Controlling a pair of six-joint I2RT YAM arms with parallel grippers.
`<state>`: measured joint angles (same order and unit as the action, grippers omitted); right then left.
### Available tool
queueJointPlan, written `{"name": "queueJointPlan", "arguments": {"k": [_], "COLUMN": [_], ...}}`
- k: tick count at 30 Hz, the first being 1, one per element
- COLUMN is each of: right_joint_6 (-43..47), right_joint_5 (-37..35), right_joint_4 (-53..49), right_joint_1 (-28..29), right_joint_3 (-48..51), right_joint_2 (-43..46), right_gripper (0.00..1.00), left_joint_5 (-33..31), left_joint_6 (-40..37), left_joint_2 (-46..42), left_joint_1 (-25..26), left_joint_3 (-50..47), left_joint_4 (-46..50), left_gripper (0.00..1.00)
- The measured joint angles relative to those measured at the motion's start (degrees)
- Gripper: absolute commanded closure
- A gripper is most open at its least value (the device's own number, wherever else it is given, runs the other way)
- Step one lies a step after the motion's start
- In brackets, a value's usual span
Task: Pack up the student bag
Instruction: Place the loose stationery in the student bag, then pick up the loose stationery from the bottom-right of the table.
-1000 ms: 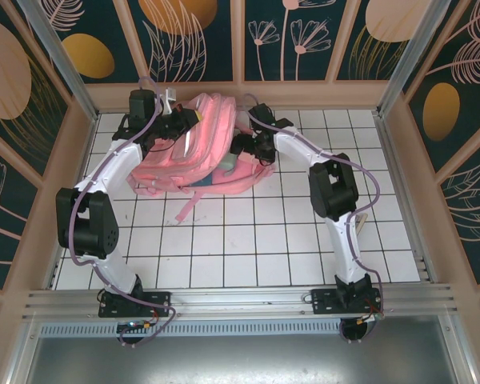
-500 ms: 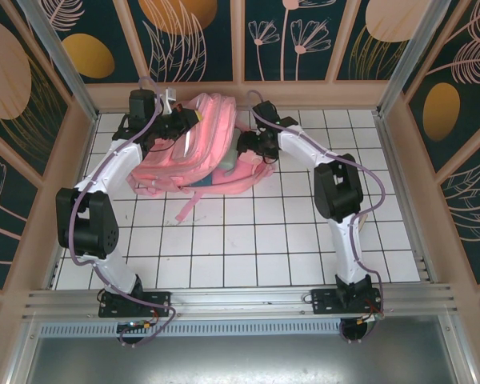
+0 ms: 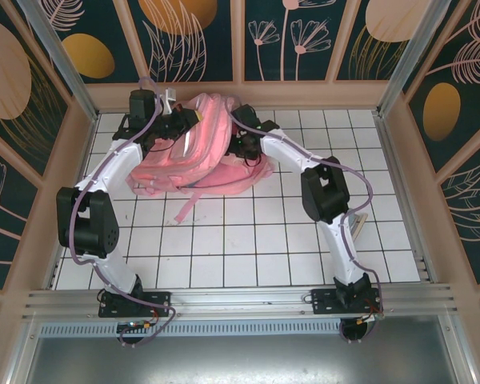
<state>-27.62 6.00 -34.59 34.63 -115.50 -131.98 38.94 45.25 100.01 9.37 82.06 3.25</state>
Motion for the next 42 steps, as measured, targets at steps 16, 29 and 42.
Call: {"name": "queueJointPlan", "arguments": {"k": [16,29,42], "right_joint_6": [1.7,-1.7,-13.6], "right_joint_5": [-7.0,-10.7,-18.0], "right_joint_4": [2.6,4.3,-3.6], "right_joint_1": [-2.7,-6.6,-23.0], "right_joint_3": [10.6,34.7,62.1], "right_joint_2": [6.1,34.0,58.6], "right_gripper": [0.01,0.01,0.22], "left_joint_5": [0.0,1.2,1.6], "left_joint_6": [0.0,-0.1,-1.1], "left_joint_2": [0.1,1.8,2.3], "left_joint_1": [0.0,0.3,0.4], "left_joint_3": [0.0,-0.2,0.2], "left_joint_4": [0.0,-0.7,-0.8], "left_gripper": [1.00,1.00,1.00]}}
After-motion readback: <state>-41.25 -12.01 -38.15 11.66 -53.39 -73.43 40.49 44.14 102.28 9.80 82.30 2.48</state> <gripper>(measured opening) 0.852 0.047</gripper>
